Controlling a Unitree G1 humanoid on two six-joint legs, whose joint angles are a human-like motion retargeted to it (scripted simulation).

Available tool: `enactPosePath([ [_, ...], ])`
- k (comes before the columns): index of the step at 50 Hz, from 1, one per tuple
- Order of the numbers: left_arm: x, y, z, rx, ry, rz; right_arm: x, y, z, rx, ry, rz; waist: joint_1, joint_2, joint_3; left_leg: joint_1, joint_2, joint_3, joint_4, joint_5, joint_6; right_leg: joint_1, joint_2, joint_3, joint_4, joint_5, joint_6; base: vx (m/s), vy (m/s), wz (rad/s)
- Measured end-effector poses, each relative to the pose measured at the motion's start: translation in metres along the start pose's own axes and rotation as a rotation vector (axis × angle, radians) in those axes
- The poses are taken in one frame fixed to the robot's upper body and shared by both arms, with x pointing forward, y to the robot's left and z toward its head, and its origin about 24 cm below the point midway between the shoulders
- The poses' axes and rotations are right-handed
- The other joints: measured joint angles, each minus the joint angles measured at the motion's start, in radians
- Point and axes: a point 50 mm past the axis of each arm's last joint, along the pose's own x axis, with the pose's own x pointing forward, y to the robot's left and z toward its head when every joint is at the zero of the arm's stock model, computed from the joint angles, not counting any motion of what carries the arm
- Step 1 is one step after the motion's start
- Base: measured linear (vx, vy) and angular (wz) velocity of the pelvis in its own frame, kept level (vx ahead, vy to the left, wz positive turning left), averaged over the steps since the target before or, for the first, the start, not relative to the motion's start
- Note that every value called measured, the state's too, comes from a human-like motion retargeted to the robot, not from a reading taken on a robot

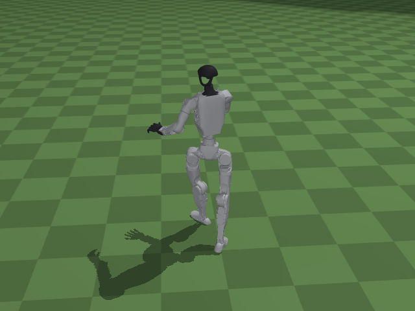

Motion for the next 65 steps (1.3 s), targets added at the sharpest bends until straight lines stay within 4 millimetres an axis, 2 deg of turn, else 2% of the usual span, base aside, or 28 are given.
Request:
enactPosePath([
  [2,0.003,0.004,-0.002,0.015,0.003,-0.003,0.004,0.000,0.003,0.017,-0.001,-0.007,-0.002,-0.016,-0.013,0.016,-0.005,-0.009,0.001,-0.002,0.018,0.012,0.002,0.009,0.028,0.021,-0.004,0.68,0.11,0.22],
  [5,0.000,0.002,-0.006,0.050,-0.003,-0.051,0.000,0.011,0.006,0.066,-0.002,0.008,-0.035,-0.034,-0.051,0.025,0.023,-0.066,0.109,-0.076,0.062,0.019,-0.001,0.005,0.116,0.114,-0.002,0.72,0.12,0.61],
  [10,0.004,0.000,-0.002,0.043,-0.027,-0.078,-0.016,0.024,-0.003,0.102,0.042,0.049,-0.116,-0.028,-0.088,0.081,0.043,-0.196,0.199,-0.166,0.111,-0.144,-0.019,0.028,0.558,0.377,0.017,0.67,0.14,1.10],
  [11,0.005,0.000,0.000,0.041,-0.034,-0.076,-0.019,0.025,-0.006,0.105,0.051,0.053,-0.133,-0.021,-0.088,0.095,0.045,-0.223,0.209,-0.179,0.115,-0.184,-0.024,0.035,0.639,0.395,0.015,0.60,0.12,1.28],
  [14,0.014,0.003,0.009,0.039,-0.058,-0.058,-0.025,0.022,-0.014,0.107,0.075,0.053,-0.187,-0.001,-0.076,0.138,0.045,-0.304,0.239,-0.214,0.111,-0.292,-0.068,0.028,0.824,0.363,-0.028,0.57,0.12,1.34],
  [17,0.024,0.004,0.022,0.039,-0.091,-0.037,-0.030,0.015,-0.023,0.110,0.091,0.044,-0.252,0.017,-0.053,0.180,0.038,-0.390,0.275,-0.252,0.093,-0.372,-0.126,0.008,0.882,0.290,-0.084,0.55,0.08,1.60],
  [21,0.033,0.000,0.038,0.012,-0.128,0.002,-0.037,0.007,-0.031,0.098,0.099,0.032,-0.347,0.053,-0.013,0.245,0.036,-0.525,0.285,-0.279,0.064,-0.452,-0.123,0.037,0.765,0.236,-0.090,0.51,0.00,1.77],
  [25,0.041,-0.003,0.054,-0.037,-0.152,0.046,-0.039,-0.001,-0.036,0.079,0.105,0.016,-0.421,0.062,0.035,0.314,0.018,-0.639,0.271,-0.301,0.041,-0.489,-0.143,0.056,0.471,0.218,-0.063,0.49,-0.07,1.58],
  [30,0.046,-0.013,0.073,-0.097,-0.196,0.060,-0.038,-0.005,-0.037,0.039,0.094,0.026,-0.471,0.031,0.082,0.391,-0.043,-0.746,0.264,-0.326,0.010,-0.461,-0.204,0.037,-0.065,0.284,0.026,0.51,-0.14,1.22],
  [32,0.043,-0.018,0.078,-0.112,-0.210,0.049,-0.040,-0.003,-0.038,0.028,0.092,0.036,-0.477,0.031,0.086,0.419,-0.047,-0.777,0.263,-0.331,-0.002,-0.454,-0.205,0.021,-0.191,0.277,0.070,0.55,-0.20,0.94],
  [35,0.037,-0.026,0.078,-0.123,-0.218,0.026,-0.043,0.002,-0.038,0.023,0.096,0.052,-0.485,0.040,0.074,0.451,-0.039,-0.817,0.268,-0.325,-0.003,-0.428,-0.189,0.045,-0.262,0.295,0.098,0.58,-0.23,0.88],
  [38,0.029,-0.029,0.071,-0.116,-0.206,0.008,-0.046,0.006,-0.039,0.023,0.100,0.063,-0.487,0.036,0.052,0.463,-0.043,-0.853,0.307,-0.299,0.011,-0.393,-0.193,0.085,-0.248,0.366,0.094,0.62,-0.28,0.80],
  [40,0.029,-0.027,0.066,-0.101,-0.200,0.004,-0.045,0.003,-0.040,0.029,0.104,0.056,-0.475,0.038,0.038,0.434,-0.034,-0.869,0.388,-0.270,0.010,-0.375,-0.200,0.069,-0.225,0.363,0.079,0.63,-0.31,0.74],
  [45,0.016,-0.024,0.041,-0.025,-0.135,-0.010,-0.046,0.005,-0.038,0.001,0.084,0.066,-0.457,0.041,0.001,0.253,0.023,-0.802,0.747,-0.060,0.002,-0.326,-0.214,0.002,-0.149,0.250,0.024,0.58,-0.31,0.77],
  [47,0.012,-0.022,0.037,-0.037,-0.124,-0.011,-0.048,0.001,-0.040,0.005,0.085,0.060,-0.434,0.041,-0.013,0.155,0.079,-0.724,0.918,-0.027,0.030,-0.305,-0.216,-0.027,-0.127,0.217,0.008,0.51,-0.28,0.80],
  [50,0.014,-0.017,0.031,-0.016,-0.099,0.000,-0.043,-0.008,-0.041,-0.039,0.083,0.046,-0.400,0.024,0.008,0.064,0.165,-0.581,1.070,-0.093,0.105,-0.265,-0.229,-0.065,-0.094,0.172,0.007,0.46,-0.26,0.73],
  [52,0.016,-0.016,0.030,-0.015,-0.092,-0.003,-0.039,-0.012,-0.040,-0.049,0.079,0.031,-0.370,0.019,0.015,0.021,0.184,-0.512,1.089,-0.159,0.132,-0.245,-0.231,-0.088,-0.073,0.148,0.009,0.44,-0.21,0.58],
  [56,0.018,-0.022,0.034,-0.043,-0.092,-0.019,-0.035,-0.021,-0.042,-0.036,0.086,-0.011,-0.288,0.026,0.019,-0.055,0.135,-0.448,0.962,-0.209,0.113,-0.196,-0.214,-0.127,-0.060,0.112,-0.007,0.44,-0.16,0.35],
  [59,0.019,-0.022,0.035,-0.063,-0.080,-0.012,-0.031,-0.029,-0.044,-0.040,0.101,-0.050,-0.241,0.039,0.035,-0.075,0.092,-0.396,0.741,-0.207,0.093,-0.126,-0.180,-0.160,-0.114,0.102,-0.023,0.42,-0.11,0.34],
  [63,0.021,-0.024,0.038,-0.084,-0.077,-0.014,-0.025,-0.032,-0.041,-0.040,0.096,-0.075,-0.192,0.065,0.046,-0.057,0.067,-0.257,0.356,-0.131,0.073,-0.050,-0.125,-0.190,-0.158,0.087,-0.016,0.43,-0.07,0.17],
  [65,0.019,-0.026,0.036,-0.078,-0.077,-0.028,-0.021,-0.027,-0.036,-0.029,0.078,-0.074,-0.171,0.079,0.037,-0.046,0.069,-0.161,0.185,-0.090,0.033,-0.030,-0.099,-0.197,-0.141,0.073,-0.003,0.51,-0.03,-0.12],
])
